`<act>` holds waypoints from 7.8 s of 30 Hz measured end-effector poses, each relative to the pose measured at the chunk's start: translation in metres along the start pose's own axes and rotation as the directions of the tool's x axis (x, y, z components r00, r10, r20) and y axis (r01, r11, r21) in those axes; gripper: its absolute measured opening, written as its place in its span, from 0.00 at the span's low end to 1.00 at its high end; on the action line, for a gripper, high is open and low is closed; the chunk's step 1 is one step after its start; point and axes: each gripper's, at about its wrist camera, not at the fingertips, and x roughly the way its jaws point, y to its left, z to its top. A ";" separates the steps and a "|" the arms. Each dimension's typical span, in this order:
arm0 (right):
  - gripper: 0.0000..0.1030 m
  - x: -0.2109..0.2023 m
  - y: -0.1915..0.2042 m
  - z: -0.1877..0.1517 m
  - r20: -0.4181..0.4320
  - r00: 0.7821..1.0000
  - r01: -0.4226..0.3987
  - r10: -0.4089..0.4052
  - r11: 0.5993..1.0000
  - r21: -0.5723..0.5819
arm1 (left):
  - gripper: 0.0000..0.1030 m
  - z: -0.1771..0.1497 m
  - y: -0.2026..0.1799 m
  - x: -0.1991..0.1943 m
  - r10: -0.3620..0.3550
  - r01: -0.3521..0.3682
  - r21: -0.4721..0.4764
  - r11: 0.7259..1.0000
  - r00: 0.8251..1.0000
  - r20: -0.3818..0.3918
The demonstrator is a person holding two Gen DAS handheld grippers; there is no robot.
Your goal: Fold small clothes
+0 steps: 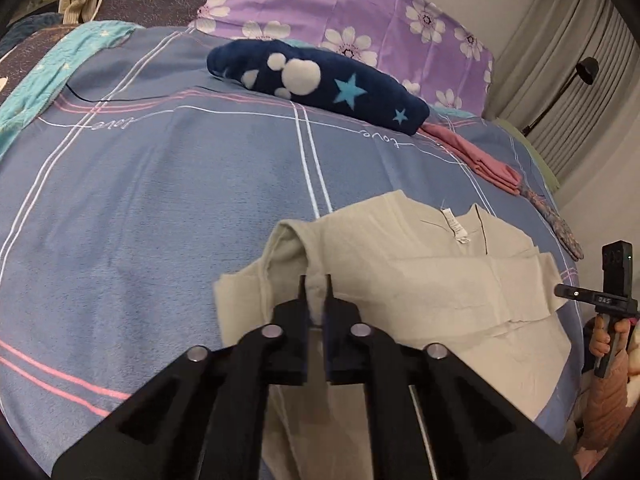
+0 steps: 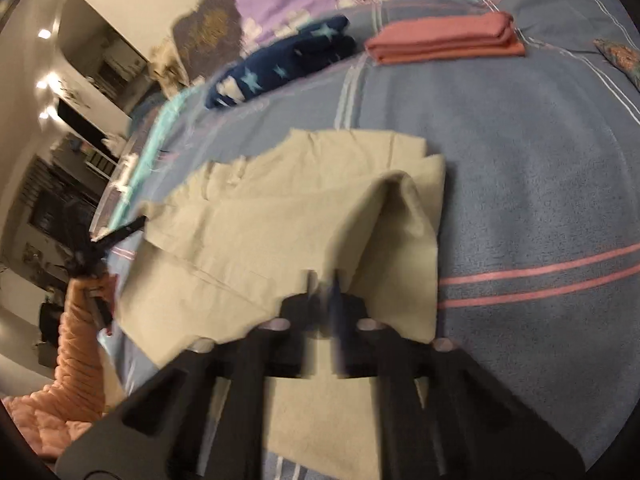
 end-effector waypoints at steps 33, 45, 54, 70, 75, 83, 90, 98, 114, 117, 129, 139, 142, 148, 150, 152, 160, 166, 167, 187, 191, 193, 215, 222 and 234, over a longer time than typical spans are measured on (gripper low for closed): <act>0.03 0.058 -0.059 0.097 0.081 0.991 0.095 -0.111 0.979 0.181 | 0.21 0.054 0.003 0.069 0.026 -0.031 -0.075 0.997 0.998 -0.062; 0.48 0.022 -0.034 0.084 0.210 0.966 0.126 -0.151 0.983 0.130 | 0.51 0.013 0.000 -0.030 0.124 -0.123 -0.014 0.992 0.988 0.092; 0.47 -0.024 -0.050 -0.019 0.204 0.968 0.122 -0.145 0.985 0.122 | 0.53 -0.094 -0.011 -0.096 -0.043 0.043 0.007 0.999 0.995 0.088; 0.50 -0.064 -0.042 -0.133 0.192 0.977 0.069 -0.097 0.986 0.150 | 0.28 -0.152 -0.032 -0.091 -0.007 -0.002 0.151 0.989 0.998 0.058; 0.50 -0.068 -0.036 -0.140 0.198 0.975 0.078 -0.105 0.987 0.142 | 0.01 -0.152 -0.042 -0.119 -0.074 0.051 0.160 0.986 0.986 0.147; 0.52 -0.071 -0.045 -0.150 0.201 0.972 0.089 -0.122 0.982 0.166 | 0.00 -0.194 -0.016 -0.102 0.157 -0.158 0.247 0.956 0.987 0.023; 0.53 -0.068 -0.042 -0.138 0.199 0.973 0.086 -0.113 0.986 0.141 | 0.45 -0.185 -0.014 -0.131 -0.005 -0.013 0.113 0.993 0.987 0.158; 0.21 -0.047 -0.032 -0.115 0.188 0.978 0.074 -0.090 0.993 0.089 | 0.04 -0.155 -0.030 -0.093 -0.010 0.001 0.139 0.990 0.998 0.070; 0.04 -0.055 -0.055 -0.132 0.156 0.985 0.052 -0.071 0.991 0.124 | 0.04 -0.200 -0.032 -0.117 0.032 -0.033 0.175 0.984 0.999 0.009; 0.10 -0.065 -0.048 -0.128 0.185 0.977 0.091 -0.108 0.991 0.098 | 0.18 -0.191 -0.027 -0.128 0.045 -0.054 0.134 0.990 0.997 0.063; 0.21 -0.048 -0.051 -0.126 0.180 0.977 0.103 -0.118 0.991 0.089 | 0.05 -0.180 -0.038 -0.109 0.020 -0.027 0.153 0.988 0.999 0.043; 0.15 -0.050 -0.064 -0.129 0.185 0.981 0.033 -0.058 0.990 0.136 | 0.01 -0.190 -0.014 -0.123 0.225 -0.223 0.112 0.968 0.974 -0.007; 0.15 -0.051 -0.063 -0.126 0.174 0.983 0.036 -0.058 0.991 0.131 | 0.02 -0.173 -0.046 -0.140 0.184 -0.198 0.157 0.967 0.978 0.101; 0.17 -0.063 -0.068 -0.123 0.223 0.974 0.006 -0.036 0.990 0.137 | 0.30 -0.130 -0.185 -0.099 -0.068 0.032 0.428 0.903 0.995 0.068; 0.17 -0.067 -0.073 -0.123 0.237 0.971 -0.021 -0.015 0.989 0.148 | 0.30 -0.126 -0.227 -0.066 -0.138 0.135 0.467 0.874 0.990 -0.027; 0.17 -0.069 -0.077 -0.125 0.246 0.969 -0.040 0.000 0.987 0.157 | 0.30 -0.126 -0.275 -0.026 -0.169 0.206 0.516 0.831 0.978 -0.119; 0.17 -0.056 -0.072 -0.129 0.190 0.975 -0.137 0.114 0.984 0.111 | 0.31 -0.135 -0.368 0.060 -0.238 0.378 0.457 0.806 0.912 -0.334; 0.17 -0.057 -0.065 -0.128 0.189 0.960 -0.219 0.205 0.974 0.059 | 0.53 -0.125 -0.376 0.070 -0.265 0.398 0.382 0.834 0.897 -0.355; 0.17 -0.058 -0.062 -0.127 0.190 0.959 -0.222 0.209 0.974 0.051 | 0.55 -0.123 -0.376 0.072 -0.276 0.401 0.359 0.843 0.894 -0.353; 0.28 -0.099 -0.072 -0.107 0.217 0.971 -0.100 0.105 0.994 -0.036 | 0.25 -0.123 -0.375 0.090 -0.245 0.384 0.363 0.849 0.895 -0.372; 0.28 -0.080 -0.091 -0.057 0.204 0.976 -0.079 0.071 0.996 0.030 | 0.28 -0.129 -0.386 0.086 -0.227 0.385 0.412 0.826 0.896 -0.381; 0.28 -0.060 -0.094 -0.028 0.169 0.983 -0.081 0.072 0.996 0.045 | 0.32 -0.135 -0.393 0.083 -0.227 0.404 0.439 0.803 0.887 -0.401; 0.10 0.006 -0.108 0.051 0.150 0.984 -0.131 0.101 0.969 0.211 | 0.05 -0.144 -0.414 0.100 -0.289 0.500 0.499 0.708 0.850 -0.441; 0.19 0.040 -0.060 0.053 -0.052 0.997 -0.046 0.050 0.997 0.068 | 0.05 -0.146 -0.411 0.098 -0.304 0.509 0.492 0.706 0.846 -0.439; 0.20 0.010 -0.048 0.044 0.138 0.965 0.224 -0.223 0.974 0.009 | 0.21 -0.141 -0.373 0.085 -0.475 0.633 0.385 0.672 0.767 -0.432</act>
